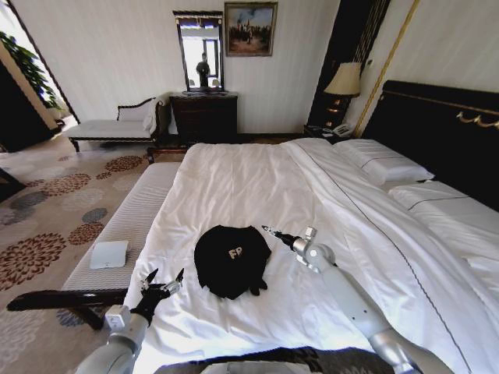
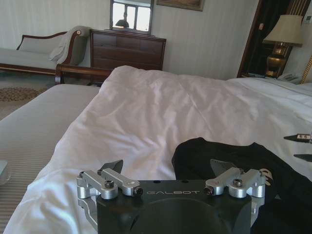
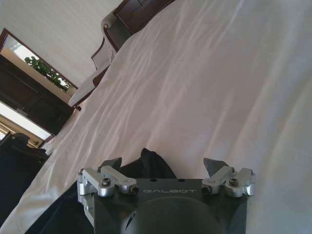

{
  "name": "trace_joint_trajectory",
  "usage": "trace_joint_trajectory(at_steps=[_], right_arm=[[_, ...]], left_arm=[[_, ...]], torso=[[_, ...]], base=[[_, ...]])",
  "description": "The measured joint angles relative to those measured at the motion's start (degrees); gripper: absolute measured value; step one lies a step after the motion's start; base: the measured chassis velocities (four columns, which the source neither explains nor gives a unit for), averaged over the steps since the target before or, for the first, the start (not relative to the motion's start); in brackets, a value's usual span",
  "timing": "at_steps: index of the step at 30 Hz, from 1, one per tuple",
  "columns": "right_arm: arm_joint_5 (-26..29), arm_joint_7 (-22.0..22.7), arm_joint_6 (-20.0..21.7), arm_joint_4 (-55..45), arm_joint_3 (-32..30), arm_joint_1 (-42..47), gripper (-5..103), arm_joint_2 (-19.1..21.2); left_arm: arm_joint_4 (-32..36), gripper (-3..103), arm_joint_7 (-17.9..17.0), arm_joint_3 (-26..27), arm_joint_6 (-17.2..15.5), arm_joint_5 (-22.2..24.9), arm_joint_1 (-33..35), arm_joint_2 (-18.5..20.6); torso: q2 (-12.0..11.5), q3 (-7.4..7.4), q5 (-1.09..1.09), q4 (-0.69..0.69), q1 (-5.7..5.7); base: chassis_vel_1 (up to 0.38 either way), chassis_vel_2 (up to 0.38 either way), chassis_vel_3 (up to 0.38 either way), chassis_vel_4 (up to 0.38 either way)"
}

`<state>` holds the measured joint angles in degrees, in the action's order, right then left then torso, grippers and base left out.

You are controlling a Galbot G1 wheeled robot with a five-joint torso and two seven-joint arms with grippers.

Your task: Fold the clothes on the bed.

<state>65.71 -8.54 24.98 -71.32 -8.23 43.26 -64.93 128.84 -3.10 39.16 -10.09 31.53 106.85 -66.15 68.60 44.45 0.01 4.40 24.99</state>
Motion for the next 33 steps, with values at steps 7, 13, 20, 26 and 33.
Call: trace_joint_trajectory(at_steps=[7,13,20,26,33], right_arm=[[-1.33,-2.84,-0.31,5.69,-0.47,-0.02,90,-1.02],[-2.05,-3.99,-0.18,6.87,-0.48,0.61,79,-1.14],[-2.44,-4.51,-0.04,6.28,-0.48,1.80,63,-1.42],[-2.80,-4.98,0.11,6.30,0.04,1.37,45,-2.18],[-3.56,-5.35,0.19,6.36,1.06,0.90,41,-3.35]], left_arm=[[0.65,100,-0.04,0.63,0.00,-0.09,0.42,-1.22],[1.34,100,-0.09,0.82,0.00,-0.27,0.98,-1.99],[2.13,100,-0.09,1.02,0.00,-0.61,1.62,-2.47],[2.67,100,-0.10,1.50,0.00,-0.58,1.88,-2.72],[2.85,100,-0.13,1.80,-0.02,-0.41,1.71,-2.86]], torso=[[0.01,0.00,-0.01,0.02,0.00],[0.01,-0.01,0.00,0.02,-0.01],[0.01,-0.01,0.00,0.02,-0.01],[0.01,-0.01,-0.01,0.02,-0.01],[0.01,0.00,-0.01,0.02,-0.01]], base=[[0.000,0.000,0.000,0.000],[0.000,0.000,0.000,0.000],[0.000,0.000,0.000,0.000],[0.000,0.000,0.000,0.000],[0.000,0.000,0.000,0.000]])
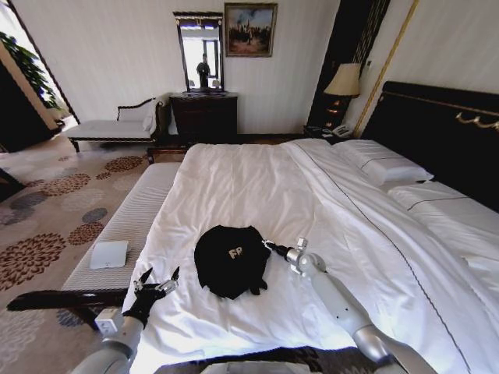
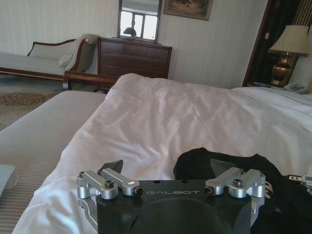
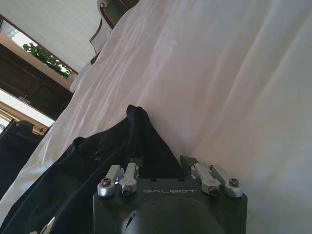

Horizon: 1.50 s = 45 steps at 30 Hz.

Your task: Fold the clothes on the bed.

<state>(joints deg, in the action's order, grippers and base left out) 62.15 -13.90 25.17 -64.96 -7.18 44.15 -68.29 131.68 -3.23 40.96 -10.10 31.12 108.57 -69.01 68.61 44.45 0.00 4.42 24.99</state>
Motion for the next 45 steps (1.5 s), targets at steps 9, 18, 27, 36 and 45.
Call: trace_joint_trajectory(at_steps=[9,18,27,36,45], right_arm=[[-0.91,-0.18,-0.07,0.22,0.44,-0.33,26,-1.04],[-0.68,0.40,-0.15,-1.13,-0.20,0.71,1,-0.42],[-0.71,1.62,-0.68,-5.32,-1.72,2.32,0,0.26],[-8.07,1.98,-4.20,-11.27,-2.58,5.17,0,2.73],[-10.60,2.79,-5.00,-13.56,-2.35,6.38,0,3.64]], left_arm=[[-0.33,100,-0.09,0.05,-0.16,0.57,-0.60,0.45],[-1.84,100,-0.49,-0.63,-0.44,1.70,-2.39,1.27],[-2.39,100,-0.96,-0.61,-0.80,3.40,-3.67,2.54],[-5.52,100,-2.67,-1.79,-2.29,8.27,-9.01,5.67],[-14.68,100,-6.34,-7.15,-5.03,19.75,-20.98,11.32]], torso=[[0.00,0.00,0.00,0.00,0.00],[0.00,0.00,0.00,-0.01,0.00],[0.00,0.00,0.00,-0.01,0.00],[0.00,0.00,0.00,0.00,0.00],[0.00,0.00,0.00,0.00,0.00]], base=[[0.000,0.000,0.000,0.000],[0.000,0.000,0.000,0.000],[0.000,0.000,0.000,0.000],[0.000,0.000,0.000,0.000],[0.000,0.000,0.000,0.000]])
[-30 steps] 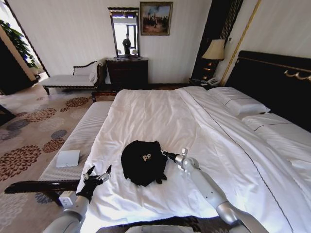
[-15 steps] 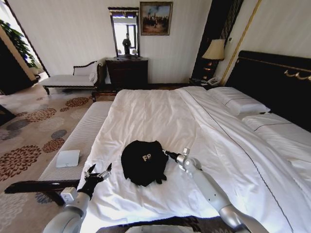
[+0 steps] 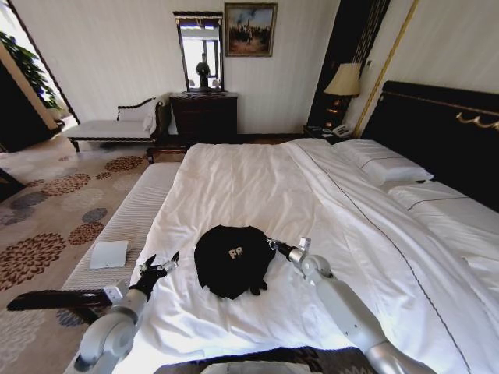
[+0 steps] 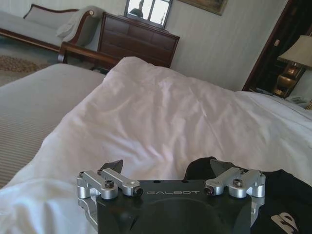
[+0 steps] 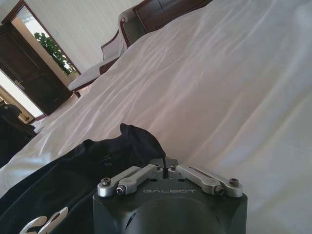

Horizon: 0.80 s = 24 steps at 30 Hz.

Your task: Fold the clothes on the bed.

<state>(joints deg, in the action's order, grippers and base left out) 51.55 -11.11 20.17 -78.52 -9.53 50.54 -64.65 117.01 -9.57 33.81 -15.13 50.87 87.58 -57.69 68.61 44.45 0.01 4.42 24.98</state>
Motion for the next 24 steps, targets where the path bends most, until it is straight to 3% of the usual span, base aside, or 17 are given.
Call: trace_joint_trajectory(at_steps=[5,16,24], right_arm=[[0.02,0.62,0.07,0.08,0.75,-0.71,0,-0.27],[0.99,1.67,0.64,0.67,0.93,-1.19,0,-0.44],[1.80,2.35,1.01,0.92,0.44,-1.27,0,-0.40]], left_arm=[[-6.34,100,-0.90,-6.59,-0.66,0.76,-7.65,1.70],[-20.11,100,-3.94,-21.97,-2.85,0.00,-26.47,0.23],[-26.56,100,-5.10,-26.32,-4.72,-0.81,-31.57,-1.94]], torso=[[0.00,0.00,0.00,-0.01,0.00],[0.00,0.00,-0.01,0.01,0.01],[0.00,0.00,-0.01,-0.01,0.01]], base=[[0.000,0.000,0.000,0.000],[0.000,0.000,0.000,0.000],[0.000,0.000,0.000,0.000]])
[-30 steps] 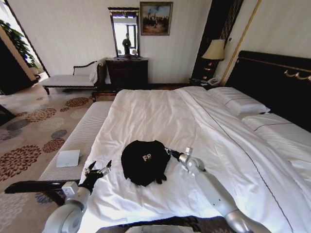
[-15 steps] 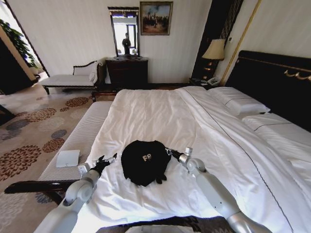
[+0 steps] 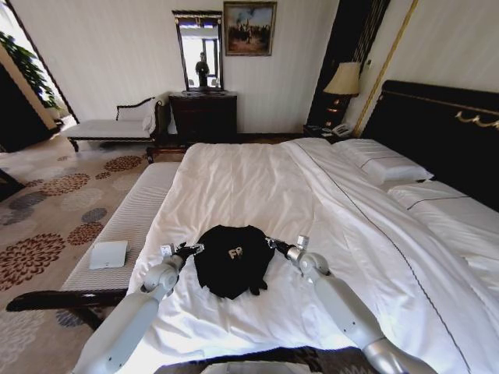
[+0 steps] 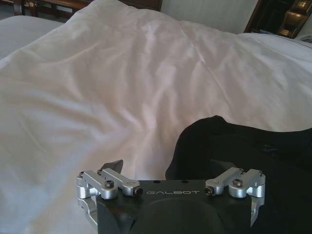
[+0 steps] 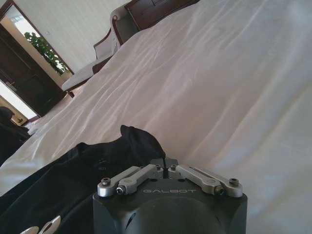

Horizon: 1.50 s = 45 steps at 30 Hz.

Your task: Fold the clothes on the bed.

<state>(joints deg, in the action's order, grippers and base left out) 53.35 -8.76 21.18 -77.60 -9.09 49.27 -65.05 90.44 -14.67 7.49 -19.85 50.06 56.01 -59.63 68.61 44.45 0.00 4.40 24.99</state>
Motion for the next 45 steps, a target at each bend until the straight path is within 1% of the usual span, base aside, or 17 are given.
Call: trace_joint_trajectory(at_steps=[4,5,7,9,13,15,16,19,23,25,27,28,31,32,33,36,45], right_arm=[[0.04,0.16,0.04,0.00,-0.35,0.43,0,0.17],[0.08,0.21,0.05,0.03,-0.40,0.42,0,0.13],[0.16,0.63,0.13,0.26,-0.40,0.26,0,-0.32],[0.20,0.73,0.15,0.26,-0.40,0.25,0,-0.47],[0.81,1.13,0.26,0.33,-1.01,0.47,0,-0.60],[0.86,1.14,0.27,0.33,-1.10,0.52,0,-0.59],[1.07,1.24,0.28,0.33,-1.41,0.62,0,-0.65],[1.32,1.44,0.32,0.22,-1.66,0.71,0,-0.77],[1.78,1.81,0.37,-0.09,-2.04,0.89,0,-0.74],[1.80,1.83,0.37,-0.10,-2.06,0.90,0,-0.73],[2.03,1.97,0.40,-0.23,-2.29,0.98,0,-0.48],[2.03,1.97,0.40,-0.23,-2.29,0.98,0,-0.48],[2.22,2.19,0.44,-0.45,-2.38,1.14,0,-0.25],[2.24,2.23,0.45,-0.51,-2.39,1.19,0,-0.25],[2.27,2.30,0.47,-0.62,-2.42,1.26,0,-0.23],[2.34,2.40,0.50,-0.92,-2.45,1.43,0,-0.16],[3.29,3.44,0.89,-3.75,-2.77,2.24,0,1.00]], left_arm=[[-2.08,100,0.18,-1.21,0.30,-0.70,-1.96,-1.08],[-2.88,103,0.38,-1.60,0.38,-0.80,-2.89,-1.36],[-4.62,97,1.12,-2.62,0.78,-0.95,-5.04,-1.61],[-5.15,97,1.37,-2.99,0.87,-1.08,-5.67,-1.62],[-7.82,75,1.60,-4.86,0.16,-1.26,-8.45,-2.04],[-7.96,75,1.58,-5.09,-0.20,-1.18,-8.62,-2.05],[-8.18,64,1.51,-5.67,-1.15,-0.80,-8.88,-2.05],[-8.34,59,1.28,-6.16,-2.24,-0.52,-9.04,-2.04],[-8.65,36,0.09,-6.96,-4.20,-0.08,-9.40,-2.00],[-8.65,36,0.01,-6.98,-4.29,0.00,-9.42,-2.00],[-8.77,26,-0.46,-7.01,-4.54,0.52,-9.67,-2.11],[-8.77,26,-0.46,-7.01,-4.54,0.52,-9.67,-2.11],[-8.82,10,-0.60,-7.08,-4.42,0.62,-10.10,-2.14],[-8.82,10,-0.60,-7.10,-4.38,0.62,-10.12,-2.11],[-8.77,4,-0.60,-7.12,-4.25,0.62,-10.14,-2.00],[-8.42,1,-0.60,-7.12,-3.82,0.60,-10.11,-1.82],[-4.77,1,-0.88,-6.62,-2.87,0.86,-9.31,0.34]], torso=[[0.00,0.00,0.01,0.01,-0.01],[0.00,0.00,0.01,0.02,-0.01],[0.00,0.00,0.00,0.02,0.00],[0.00,0.00,0.00,0.01,0.00],[0.00,0.00,0.01,0.01,0.00],[0.00,0.00,0.01,0.02,0.00],[0.00,-0.01,0.00,0.02,0.00],[0.00,0.00,0.00,0.01,-0.01],[0.00,0.00,0.00,0.01,0.00],[0.00,0.00,0.00,0.01,0.00],[0.00,0.00,0.00,0.01,-0.01],[0.00,0.00,0.00,0.01,-0.01],[0.00,0.00,0.00,0.01,-0.01],[0.01,0.00,0.01,0.01,-0.01],[0.01,0.00,0.00,0.01,-0.01],[0.00,-0.01,0.00,0.01,-0.01],[0.01,0.00,0.01,0.01,-0.01]], base=[[0.000,0.000,0.000,0.000],[0.000,0.000,0.000,0.000],[0.000,0.000,0.000,0.000],[0.000,0.000,0.000,0.000],[0.000,0.000,0.000,0.000],[0.000,0.000,0.000,0.000],[0.000,0.000,0.000,0.000],[0.000,0.000,0.000,0.000],[0.000,0.000,0.000,0.000],[0.000,0.000,0.000,0.000],[0.000,0.000,0.000,0.000],[0.000,0.000,0.000,0.000],[0.000,0.000,0.000,0.000],[0.000,0.000,0.000,0.000],[0.000,0.000,0.000,0.000],[0.000,0.000,0.000,0.000],[0.000,0.000,0.000,0.000]])
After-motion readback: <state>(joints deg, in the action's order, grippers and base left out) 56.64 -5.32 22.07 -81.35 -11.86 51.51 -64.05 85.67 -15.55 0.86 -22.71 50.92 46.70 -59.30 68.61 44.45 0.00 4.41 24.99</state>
